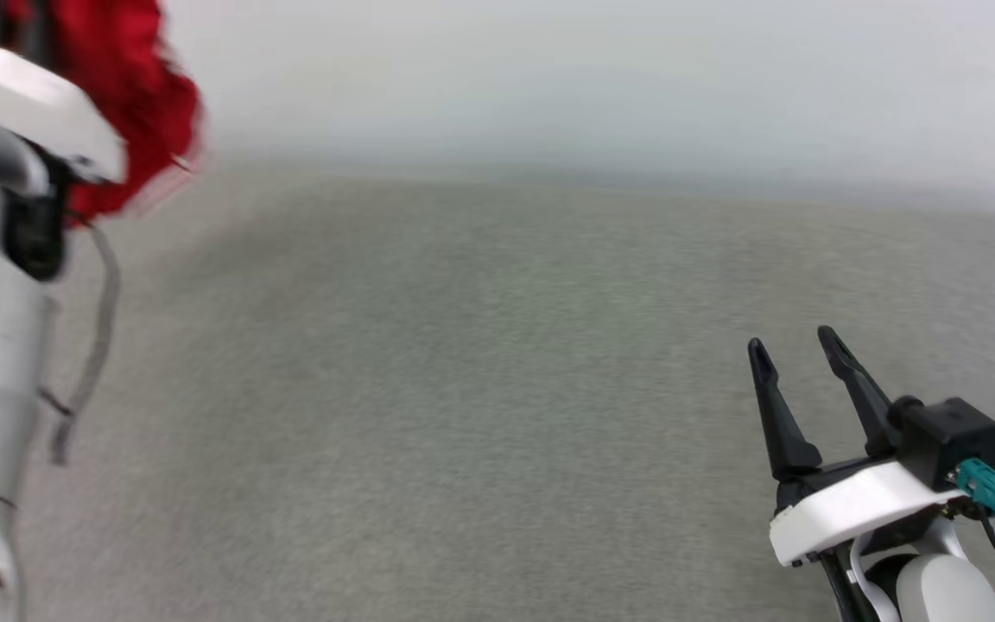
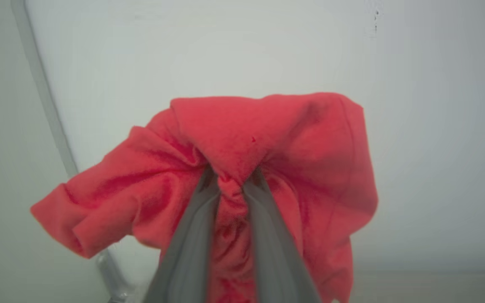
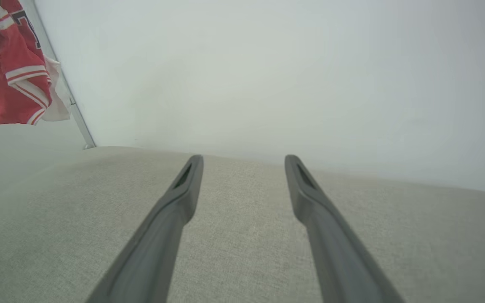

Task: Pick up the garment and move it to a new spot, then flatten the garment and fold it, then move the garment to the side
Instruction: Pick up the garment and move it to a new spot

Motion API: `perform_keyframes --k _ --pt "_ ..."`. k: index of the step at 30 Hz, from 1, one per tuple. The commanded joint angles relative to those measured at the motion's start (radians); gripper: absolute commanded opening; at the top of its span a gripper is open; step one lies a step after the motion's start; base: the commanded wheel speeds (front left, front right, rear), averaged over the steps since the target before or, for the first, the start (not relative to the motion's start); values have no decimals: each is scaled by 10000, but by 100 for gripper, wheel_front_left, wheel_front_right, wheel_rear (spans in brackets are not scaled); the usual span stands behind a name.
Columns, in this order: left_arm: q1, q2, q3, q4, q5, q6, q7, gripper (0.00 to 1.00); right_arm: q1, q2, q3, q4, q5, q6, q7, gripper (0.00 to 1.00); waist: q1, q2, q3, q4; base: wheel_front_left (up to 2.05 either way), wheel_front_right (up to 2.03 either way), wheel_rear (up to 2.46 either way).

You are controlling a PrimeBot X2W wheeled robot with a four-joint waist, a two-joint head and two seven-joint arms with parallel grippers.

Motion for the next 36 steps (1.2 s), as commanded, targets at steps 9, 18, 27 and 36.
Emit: perform_keyframes --k 9,18,27,36 --pt "1672 -1463 -617 -1723 -477 -135 331 0 406 -8 -202 -161 186 -3 97 100 4 0 -257 -1769 0 0 0" --pt "4469 -2682 -2188 -4214 -399 -65 736 0 468 -4 -413 -243 397 -3 -24 100 4 0 336 -2604 0 0 0" --pt "6974 -2764 -3624 -5006 -290 191 1658 0 169 -4 -317 122 524 -3 -332 100 4 0 721 -2379 0 0 0" --pt "6892 -2681 -3582 -5929 200 489 643 100 113 -6 -398 297 316 -3 -247 100 4 0 320 -1687 0 0 0"
